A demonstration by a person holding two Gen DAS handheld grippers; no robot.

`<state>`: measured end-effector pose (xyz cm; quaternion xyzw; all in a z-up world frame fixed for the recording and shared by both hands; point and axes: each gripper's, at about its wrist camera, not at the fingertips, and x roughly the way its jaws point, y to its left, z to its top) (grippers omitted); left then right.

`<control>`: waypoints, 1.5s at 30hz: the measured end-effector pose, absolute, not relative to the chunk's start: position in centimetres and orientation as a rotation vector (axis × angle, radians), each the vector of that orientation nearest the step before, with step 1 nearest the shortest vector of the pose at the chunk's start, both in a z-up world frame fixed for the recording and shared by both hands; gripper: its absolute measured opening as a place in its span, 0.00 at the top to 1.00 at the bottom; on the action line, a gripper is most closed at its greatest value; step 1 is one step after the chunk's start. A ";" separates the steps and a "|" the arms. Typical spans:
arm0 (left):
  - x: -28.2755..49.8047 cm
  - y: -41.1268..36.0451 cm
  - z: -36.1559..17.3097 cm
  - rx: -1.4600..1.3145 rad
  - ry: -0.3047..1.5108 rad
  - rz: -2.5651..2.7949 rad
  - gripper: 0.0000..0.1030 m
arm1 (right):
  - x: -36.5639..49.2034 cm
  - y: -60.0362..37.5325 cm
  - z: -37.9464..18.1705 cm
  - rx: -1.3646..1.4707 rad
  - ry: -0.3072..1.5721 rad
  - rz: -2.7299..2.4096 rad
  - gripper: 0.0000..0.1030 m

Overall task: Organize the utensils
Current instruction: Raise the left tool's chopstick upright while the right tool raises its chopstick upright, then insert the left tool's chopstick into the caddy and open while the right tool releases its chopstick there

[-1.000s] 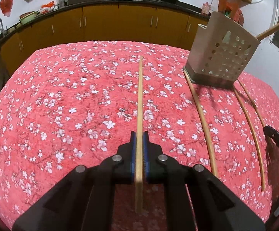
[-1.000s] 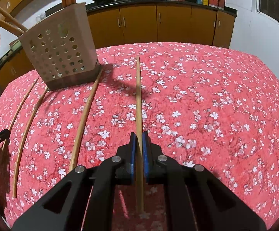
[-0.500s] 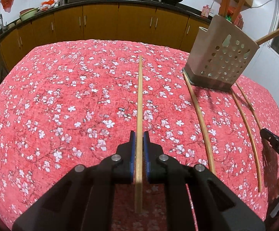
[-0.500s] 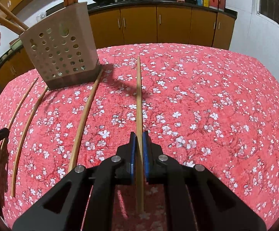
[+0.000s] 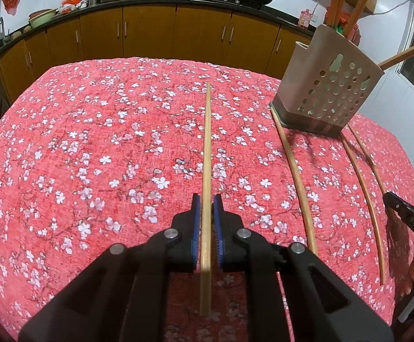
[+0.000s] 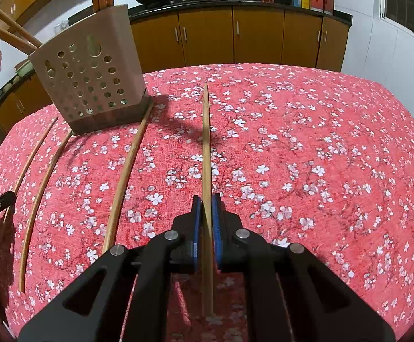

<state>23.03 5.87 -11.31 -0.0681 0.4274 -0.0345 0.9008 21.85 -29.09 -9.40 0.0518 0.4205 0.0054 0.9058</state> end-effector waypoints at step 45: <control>18.0 5.1 3.5 -0.123 0.525 -0.136 0.92 | 16.3 -31.5 4.1 0.153 0.449 0.016 0.92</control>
